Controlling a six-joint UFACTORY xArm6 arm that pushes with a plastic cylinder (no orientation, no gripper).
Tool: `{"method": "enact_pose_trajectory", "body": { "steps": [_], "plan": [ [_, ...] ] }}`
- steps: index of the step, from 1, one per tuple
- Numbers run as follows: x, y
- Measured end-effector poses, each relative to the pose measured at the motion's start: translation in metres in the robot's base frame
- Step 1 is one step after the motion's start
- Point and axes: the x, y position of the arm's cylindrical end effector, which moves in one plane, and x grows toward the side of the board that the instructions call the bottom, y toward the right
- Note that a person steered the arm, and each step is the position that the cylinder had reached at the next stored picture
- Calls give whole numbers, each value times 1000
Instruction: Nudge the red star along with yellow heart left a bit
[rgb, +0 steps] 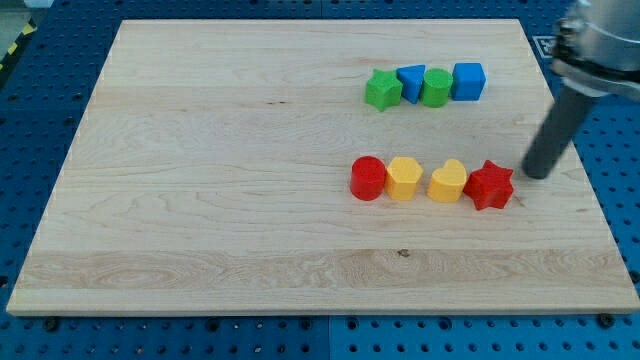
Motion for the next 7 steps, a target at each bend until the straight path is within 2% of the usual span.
{"method": "enact_pose_trajectory", "body": {
  "steps": [1,2,4,7],
  "plan": [
    [31,41],
    [54,34],
    [55,8],
    [37,11]
  ]
}}
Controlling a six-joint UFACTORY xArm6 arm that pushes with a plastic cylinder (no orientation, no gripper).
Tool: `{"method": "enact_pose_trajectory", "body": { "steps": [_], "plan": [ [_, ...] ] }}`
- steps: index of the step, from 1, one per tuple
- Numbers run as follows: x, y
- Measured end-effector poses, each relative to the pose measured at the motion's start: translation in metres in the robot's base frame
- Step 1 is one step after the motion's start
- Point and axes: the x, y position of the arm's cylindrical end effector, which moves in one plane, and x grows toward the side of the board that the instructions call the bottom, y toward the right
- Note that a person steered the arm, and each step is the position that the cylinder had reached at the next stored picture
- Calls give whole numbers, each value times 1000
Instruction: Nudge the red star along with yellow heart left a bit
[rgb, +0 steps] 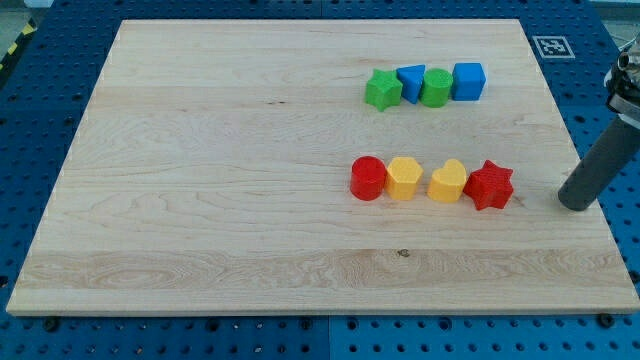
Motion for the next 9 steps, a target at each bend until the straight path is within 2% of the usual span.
{"method": "enact_pose_trajectory", "body": {
  "steps": [8,9],
  "plan": [
    [-1,-79],
    [-2,-47]
  ]
}}
